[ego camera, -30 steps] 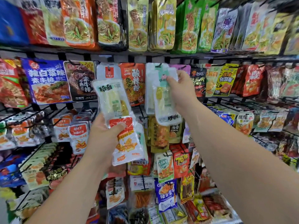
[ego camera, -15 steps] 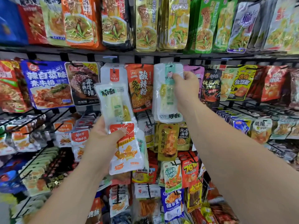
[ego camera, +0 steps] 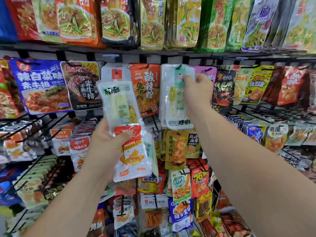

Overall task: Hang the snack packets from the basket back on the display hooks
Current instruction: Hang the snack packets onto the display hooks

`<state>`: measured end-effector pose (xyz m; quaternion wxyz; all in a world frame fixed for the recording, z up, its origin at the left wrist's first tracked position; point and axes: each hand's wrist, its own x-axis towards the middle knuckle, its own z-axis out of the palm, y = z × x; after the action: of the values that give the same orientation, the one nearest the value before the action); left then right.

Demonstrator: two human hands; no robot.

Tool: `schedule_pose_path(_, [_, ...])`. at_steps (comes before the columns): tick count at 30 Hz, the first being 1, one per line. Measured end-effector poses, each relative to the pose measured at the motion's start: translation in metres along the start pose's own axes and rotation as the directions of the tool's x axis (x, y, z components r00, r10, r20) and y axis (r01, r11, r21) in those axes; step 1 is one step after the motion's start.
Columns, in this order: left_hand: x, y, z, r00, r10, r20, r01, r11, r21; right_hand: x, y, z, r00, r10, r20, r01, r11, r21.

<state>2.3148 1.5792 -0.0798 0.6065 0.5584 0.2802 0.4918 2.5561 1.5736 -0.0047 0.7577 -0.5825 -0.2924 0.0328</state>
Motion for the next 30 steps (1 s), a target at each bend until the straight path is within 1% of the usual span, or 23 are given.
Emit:
schedule_pose_path(3, [-0.002,-0.002,-0.002,1.0,-0.008,0.005,0.008,1.0,0.004,0.001,0.001,-0.002,1.0,-0.02,0.017,0.021,0.995,-0.102])
schedule_pose_path(5, [-0.002,-0.003,-0.004,1.0,-0.009,0.001,0.009,1.0,0.005,0.006,0.003,0.0,1.0,-0.006,0.018,0.009,0.983,-0.185])
schedule_pose_path(8, [-0.003,-0.002,-0.006,1.0,0.004,0.004,-0.004,1.0,0.012,0.009,-0.001,0.007,1.0,0.002,0.004,-0.001,0.944,-0.329])
schedule_pose_path(12, [-0.007,-0.002,-0.01,1.0,-0.005,0.005,0.005,1.0,0.012,0.01,-0.004,0.012,0.999,-0.033,-0.026,0.018,0.892,-0.453])
schedule_pose_path(17, [-0.015,0.0,-0.013,1.0,-0.003,0.002,0.003,1.0,0.011,-0.002,-0.001,0.005,0.997,-0.069,-0.031,0.048,0.891,-0.451])
schedule_pose_path(19, [-0.02,0.001,-0.014,1.0,0.008,0.006,-0.008,0.999,0.033,-0.014,0.001,-0.004,0.993,-0.117,-0.012,0.099,0.888,-0.449])
schedule_pose_path(21, [-0.029,0.001,-0.015,1.0,0.014,0.015,-0.015,0.998,0.053,-0.033,0.003,-0.015,0.974,-0.227,0.002,0.201,0.856,-0.476])
schedule_pose_path(23, [-0.038,0.0,-0.016,1.0,0.007,0.012,-0.008,0.998,0.062,-0.066,0.005,-0.029,0.933,-0.358,0.033,0.334,0.827,-0.452])
schedule_pose_path(24, [-0.044,-0.001,-0.016,1.0,0.0,0.008,-0.001,0.998,0.062,-0.085,0.008,-0.037,0.917,-0.393,0.073,0.388,0.83,-0.4])
schedule_pose_path(25, [-0.049,-0.002,-0.016,1.0,-0.005,0.006,0.005,0.998,0.06,-0.105,0.009,-0.047,0.914,-0.377,0.147,0.405,0.854,-0.327])
schedule_pose_path(26, [-0.055,-0.003,-0.016,1.0,-0.01,0.004,0.01,0.998,0.057,-0.124,0.01,-0.058,0.916,-0.293,0.273,0.364,0.894,-0.262])
schedule_pose_path(27, [-0.062,-0.004,-0.014,1.0,-0.015,0.007,0.015,0.999,0.048,-0.142,0.012,-0.069,0.882,-0.159,0.443,0.28,0.933,-0.224])
schedule_pose_path(28, [-0.07,-0.004,-0.013,1.0,-0.023,0.011,0.022,0.999,0.037,-0.158,0.016,-0.079,0.796,-0.009,0.605,0.186,0.955,-0.231])
schedule_pose_path(29, [-0.078,-0.005,-0.01,0.999,-0.033,0.014,0.032,0.999,0.028,-0.17,0.022,-0.089,0.687,0.115,0.718,0.12,0.956,-0.268])
schedule_pose_path(30, [-0.088,-0.005,-0.007,0.999,-0.043,0.02,0.043,0.999,0.023,-0.181,0.03,-0.098,0.598,0.201,0.776,0.077,0.949,-0.305])
